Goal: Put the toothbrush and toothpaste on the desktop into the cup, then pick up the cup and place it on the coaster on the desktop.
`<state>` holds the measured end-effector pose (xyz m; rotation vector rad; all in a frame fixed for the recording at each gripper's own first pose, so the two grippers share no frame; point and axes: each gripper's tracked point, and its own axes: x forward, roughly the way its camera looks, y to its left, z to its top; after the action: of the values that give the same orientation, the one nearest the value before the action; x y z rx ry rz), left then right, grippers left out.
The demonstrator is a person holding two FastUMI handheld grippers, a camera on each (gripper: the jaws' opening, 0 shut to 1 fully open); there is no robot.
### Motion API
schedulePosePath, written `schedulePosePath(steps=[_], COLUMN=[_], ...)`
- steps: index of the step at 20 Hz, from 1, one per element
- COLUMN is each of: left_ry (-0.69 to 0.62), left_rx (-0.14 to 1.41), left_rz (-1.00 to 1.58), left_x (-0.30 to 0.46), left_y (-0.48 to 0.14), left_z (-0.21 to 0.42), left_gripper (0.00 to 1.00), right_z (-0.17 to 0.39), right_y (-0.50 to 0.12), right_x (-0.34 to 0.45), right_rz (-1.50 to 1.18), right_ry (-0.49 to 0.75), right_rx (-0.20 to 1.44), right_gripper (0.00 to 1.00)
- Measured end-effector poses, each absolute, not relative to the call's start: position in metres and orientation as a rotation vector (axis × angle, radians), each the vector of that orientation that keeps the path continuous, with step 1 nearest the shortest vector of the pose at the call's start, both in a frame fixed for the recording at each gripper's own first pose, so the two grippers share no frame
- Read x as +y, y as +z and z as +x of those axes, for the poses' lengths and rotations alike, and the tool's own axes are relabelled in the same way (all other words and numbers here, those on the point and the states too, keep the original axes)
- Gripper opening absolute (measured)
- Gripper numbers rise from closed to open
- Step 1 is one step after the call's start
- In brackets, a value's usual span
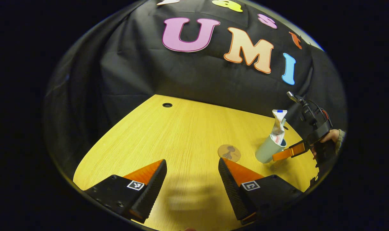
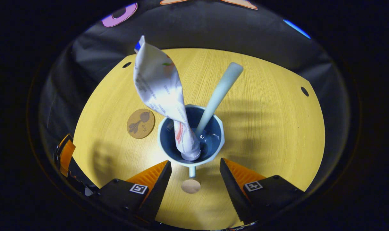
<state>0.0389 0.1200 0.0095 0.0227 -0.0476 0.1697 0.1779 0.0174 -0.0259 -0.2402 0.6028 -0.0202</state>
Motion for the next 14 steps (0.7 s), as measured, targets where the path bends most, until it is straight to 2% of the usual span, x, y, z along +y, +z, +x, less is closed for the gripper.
schedulePosePath(steps=[1,2,3,6,8,9,10,12,14], left_ry=[0.171,0.173,0.172,0.183,0.186,0.184,0.18,0.169,0.161], left_rx=[-0.046,-0.048,-0.048,-0.037,-0.039,-0.038,-0.034,-0.028,-0.023], left_rz=[0.024,0.024,0.023,0.023,0.021,0.02,0.018,0.016,0.015], left_x=[0.119,0.119,0.118,0.12,0.12,0.119,0.118,0.115,0.112], left_y=[0.008,0.01,0.01,0.008,0.01,0.01,0.01,0.009,0.008], left_z=[0.036,0.034,0.035,0.034,0.034,0.035,0.036,0.038,0.04], left_gripper=[0.94,0.93,0.94,0.93,0.94,0.94,0.93,0.93,0.94], right_z=[0.18,0.181,0.182,0.183,0.181,0.184,0.184,0.183,0.183], right_y=[-0.029,-0.03,-0.031,-0.035,-0.04,-0.04,-0.038,-0.038,-0.038], right_x=[0.018,0.019,0.02,0.018,0.015,0.013,0.012,0.013,0.013], right_rz=[-0.238,-0.233,-0.224,-0.207,-0.24,-0.262,-0.275,-0.281,-0.302], right_ry=[-0.019,-0.019,-0.024,-0.034,-0.04,-0.044,-0.045,-0.049,-0.044], right_rx=[0.619,0.627,0.637,0.662,0.667,0.662,0.658,0.656,0.646], right_gripper=[0.88,0.75,0.67,0.6,0.44,0.41,0.31,0.28,0.29])
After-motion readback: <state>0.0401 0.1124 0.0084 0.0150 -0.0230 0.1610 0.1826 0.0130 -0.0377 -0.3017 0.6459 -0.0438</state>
